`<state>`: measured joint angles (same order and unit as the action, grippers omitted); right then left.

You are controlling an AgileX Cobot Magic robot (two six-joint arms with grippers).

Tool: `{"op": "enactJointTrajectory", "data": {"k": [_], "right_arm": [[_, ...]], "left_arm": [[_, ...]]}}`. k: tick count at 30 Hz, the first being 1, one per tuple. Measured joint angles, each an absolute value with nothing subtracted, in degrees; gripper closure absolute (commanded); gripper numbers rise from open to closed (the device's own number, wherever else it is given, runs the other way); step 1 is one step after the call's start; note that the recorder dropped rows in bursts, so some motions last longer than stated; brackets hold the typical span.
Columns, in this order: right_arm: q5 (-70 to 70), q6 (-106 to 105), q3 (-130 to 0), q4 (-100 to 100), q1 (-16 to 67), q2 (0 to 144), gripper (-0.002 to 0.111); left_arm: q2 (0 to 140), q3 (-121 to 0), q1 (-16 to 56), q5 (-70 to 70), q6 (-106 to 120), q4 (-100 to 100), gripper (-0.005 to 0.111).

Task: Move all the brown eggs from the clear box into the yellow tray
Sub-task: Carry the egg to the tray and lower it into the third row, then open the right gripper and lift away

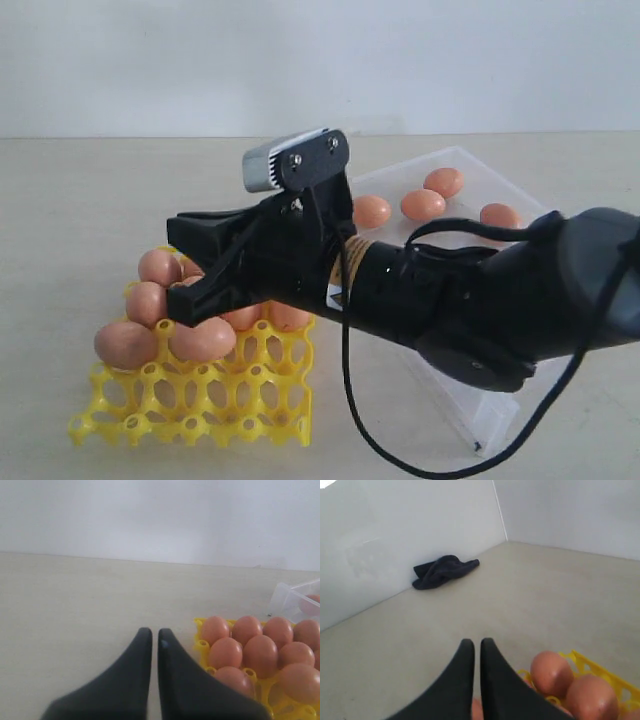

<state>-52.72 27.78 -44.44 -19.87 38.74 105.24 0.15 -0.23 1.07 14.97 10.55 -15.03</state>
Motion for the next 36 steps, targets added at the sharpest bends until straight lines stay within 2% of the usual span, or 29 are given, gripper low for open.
{"op": "enactJointTrajectory", "data": {"k": [13, 17, 20, 23, 28, 30, 31, 33, 34, 35, 36], "right_arm": [[-51.84, 20.23, -45.00, -19.52, 38.77, 107.61, 0.108], [-48.98, 17.80, -45.00, -20.44, 38.77, 103.38, 0.108], [-43.75, 17.21, -45.09, -13.81, 38.77, 97.48, 0.108], [-29.03, 14.24, -46.99, -2.83, 38.51, 92.11, 0.108], [15.92, 7.82, -54.20, 3.48, 36.37, 89.00, 0.108], [26.77, 2.20, -55.49, 4.57, 36.49, 89.00, 0.106], [29.17, -0.93, -55.72, 5.05, 36.77, 89.00, 0.103], [32.03, -10.18, -55.97, 6.02, 37.80, 89.00, 0.086], [32.28, -14.98, -55.97, 6.37, 38.43, 89.00, 0.063], [31.79, -22.20, -56.10, 7.14, 40.22, 89.00, 0.054], [30.65, -23.77, -56.12, 7.41, 40.87, 89.00, 0.049]], "left_arm": [[0.15, -0.23, 1.07, 14.97, 10.55, -15.03, 0.103], [0.15, -0.23, 1.07, 14.97, 10.55, -15.03, 0.103], [0.15, -0.23, 1.07, 14.97, 10.55, -15.03, 0.103], [0.15, -0.23, 1.07, 14.97, 10.55, -15.03, 0.103], [0.15, -0.23, 1.07, 14.97, 10.55, -15.03, 0.103], [0.15, -0.23, 1.07, 14.97, 10.55, -15.03, 0.103], [0.15, -0.23, 1.07, 14.97, 10.55, -15.03, 0.103], [0.15, -0.23, 1.07, 14.97, 10.55, -15.03, 0.103], [0.15, -0.23, 1.07, 14.97, 10.55, -15.03, 0.103], [0.15, -0.23, 1.07, 14.97, 10.55, -15.03, 0.103], [0.15, -0.23, 1.07, 14.97, 10.55, -15.03, 0.103]]}}
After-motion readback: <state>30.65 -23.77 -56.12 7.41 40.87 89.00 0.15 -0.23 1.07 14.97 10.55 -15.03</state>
